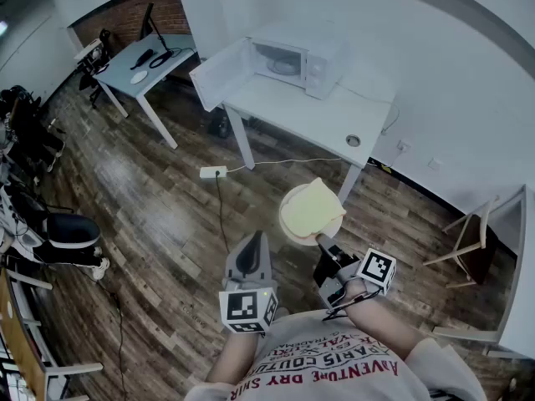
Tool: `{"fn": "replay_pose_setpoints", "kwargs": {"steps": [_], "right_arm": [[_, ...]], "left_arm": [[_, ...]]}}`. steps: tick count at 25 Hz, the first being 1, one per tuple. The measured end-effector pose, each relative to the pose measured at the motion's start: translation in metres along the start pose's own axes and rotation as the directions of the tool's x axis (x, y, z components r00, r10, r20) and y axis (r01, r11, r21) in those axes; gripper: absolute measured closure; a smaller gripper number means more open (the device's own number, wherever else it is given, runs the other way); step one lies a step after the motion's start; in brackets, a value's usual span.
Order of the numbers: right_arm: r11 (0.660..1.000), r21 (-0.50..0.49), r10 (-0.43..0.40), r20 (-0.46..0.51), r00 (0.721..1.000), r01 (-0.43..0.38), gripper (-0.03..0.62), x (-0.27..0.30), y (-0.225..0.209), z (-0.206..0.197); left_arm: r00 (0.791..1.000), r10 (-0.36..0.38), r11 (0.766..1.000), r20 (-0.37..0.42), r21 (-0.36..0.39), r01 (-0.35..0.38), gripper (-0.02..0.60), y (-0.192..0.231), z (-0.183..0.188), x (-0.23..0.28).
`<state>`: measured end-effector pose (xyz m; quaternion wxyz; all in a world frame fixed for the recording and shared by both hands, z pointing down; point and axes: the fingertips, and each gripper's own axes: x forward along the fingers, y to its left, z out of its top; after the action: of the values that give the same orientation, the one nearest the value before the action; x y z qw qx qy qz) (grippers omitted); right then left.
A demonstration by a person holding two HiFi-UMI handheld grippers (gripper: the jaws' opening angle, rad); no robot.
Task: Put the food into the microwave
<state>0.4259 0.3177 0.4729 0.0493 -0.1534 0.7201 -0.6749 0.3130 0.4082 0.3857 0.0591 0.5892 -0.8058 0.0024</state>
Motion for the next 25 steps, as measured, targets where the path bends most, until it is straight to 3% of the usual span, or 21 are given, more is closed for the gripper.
{"fn": "replay_pose_setpoints", "kwargs": {"steps": [12,20,25], "right_arm": [[1.0,-0.019,0.004,-0.009,1.0,-0.004,0.572,0.006,0.005,-0.004],[1.0,-0.001,0.014,0.012,1.0,-0.014,0.572,0.025,0.006,-0.011],[1.0,0.009,0.012,0.032,0.999,-0.012,0.572,0.054,0.012,-0.027]], "left_arm": [[1.0,-0.012,1.0,-0.014,-0.007,0.012,0.575,0.006,-0.004,0.002],[1.0,-0.016,1.0,-0.023,-0.023,0.016,0.575,0.032,-0.01,0.0],[0.999,-0.021,1.0,-0.029,-0.024,0.021,0.575,0.073,-0.009,-0.004]]}}
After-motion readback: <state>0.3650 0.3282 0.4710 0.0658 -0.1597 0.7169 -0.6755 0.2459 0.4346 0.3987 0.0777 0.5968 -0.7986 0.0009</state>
